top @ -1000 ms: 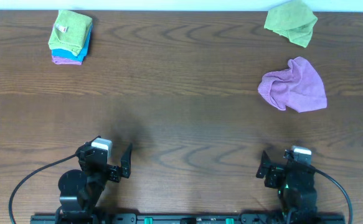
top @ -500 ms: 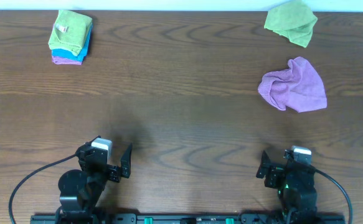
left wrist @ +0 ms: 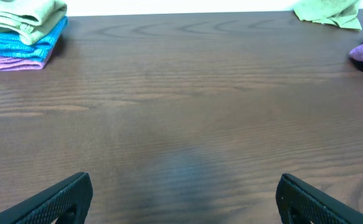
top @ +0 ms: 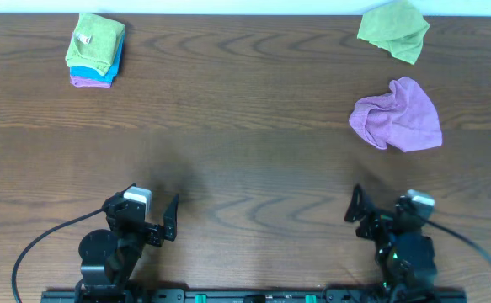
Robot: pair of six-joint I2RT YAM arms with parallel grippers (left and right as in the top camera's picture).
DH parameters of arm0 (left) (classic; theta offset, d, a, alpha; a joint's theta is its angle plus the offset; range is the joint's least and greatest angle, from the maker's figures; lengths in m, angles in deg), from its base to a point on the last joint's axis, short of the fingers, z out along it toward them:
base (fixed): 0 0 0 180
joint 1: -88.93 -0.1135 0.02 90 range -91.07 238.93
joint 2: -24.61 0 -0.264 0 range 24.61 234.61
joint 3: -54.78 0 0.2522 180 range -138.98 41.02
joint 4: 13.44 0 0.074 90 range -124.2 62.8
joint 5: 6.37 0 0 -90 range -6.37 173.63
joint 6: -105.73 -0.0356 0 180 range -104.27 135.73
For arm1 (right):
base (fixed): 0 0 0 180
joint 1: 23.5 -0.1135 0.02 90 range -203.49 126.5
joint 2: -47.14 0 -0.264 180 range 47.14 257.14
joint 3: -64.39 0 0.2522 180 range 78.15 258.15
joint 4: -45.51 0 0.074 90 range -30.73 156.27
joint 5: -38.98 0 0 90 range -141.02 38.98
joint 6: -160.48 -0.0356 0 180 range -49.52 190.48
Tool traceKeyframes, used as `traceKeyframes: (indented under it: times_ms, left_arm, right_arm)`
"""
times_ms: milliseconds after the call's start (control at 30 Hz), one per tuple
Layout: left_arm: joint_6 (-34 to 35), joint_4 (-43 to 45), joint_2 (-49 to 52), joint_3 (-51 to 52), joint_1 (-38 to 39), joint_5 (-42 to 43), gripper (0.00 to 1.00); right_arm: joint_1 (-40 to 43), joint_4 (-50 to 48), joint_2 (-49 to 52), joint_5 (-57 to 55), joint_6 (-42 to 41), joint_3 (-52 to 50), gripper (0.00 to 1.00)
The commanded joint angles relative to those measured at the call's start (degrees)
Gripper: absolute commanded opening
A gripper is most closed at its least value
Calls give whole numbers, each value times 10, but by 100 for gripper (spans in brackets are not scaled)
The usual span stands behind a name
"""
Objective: Fold the cloth
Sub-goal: 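Reach the right gripper to the crumpled pink cloth and pinch its edge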
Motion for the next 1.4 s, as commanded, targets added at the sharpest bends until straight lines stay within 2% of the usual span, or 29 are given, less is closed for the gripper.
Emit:
traceKeyframes:
  times_ms: [0, 167, 300, 367, 533, 733, 867, 1033, 1167, 1367]
  left_arm:
    - [-6, 0, -4, 13, 2, -4, 95]
    - [-6, 0, -4, 13, 2, -4, 95]
    - [-6, 0, -4, 13, 2, -4, 96]
    - [-6, 0, -4, 13, 2, -4, 96]
    - [-6, 0, -4, 13, 2, -4, 95]
    - [-6, 0, -4, 13, 2, -4, 95]
    - [-6, 0, -4, 13, 2, -4, 95]
    - [-6, 0, -4, 13, 2, -4, 95]
    - [-6, 0, -4, 13, 2, -4, 95]
    - [-6, 0, -4, 13, 2, -4, 95]
  right_arm:
    - [6, -44, -6, 89, -203, -1, 99]
    - [6, -133, -6, 73, -205, -1, 99]
    - [6, -189, 2, 56, -144, -1, 99]
    - [7, -210, 23, 39, -143, -1, 99]
    - [8, -259, 137, 60, -105, 0, 99]
    - [8, -337, 349, 82, -65, 30, 99]
    - [11, -331, 490, 104, 10, 101, 99]
    - [27, -257, 609, 104, 63, 210, 99]
    - [40, -201, 664, 103, 103, 283, 99]
    - [68, -82, 707, 102, 116, 370, 99]
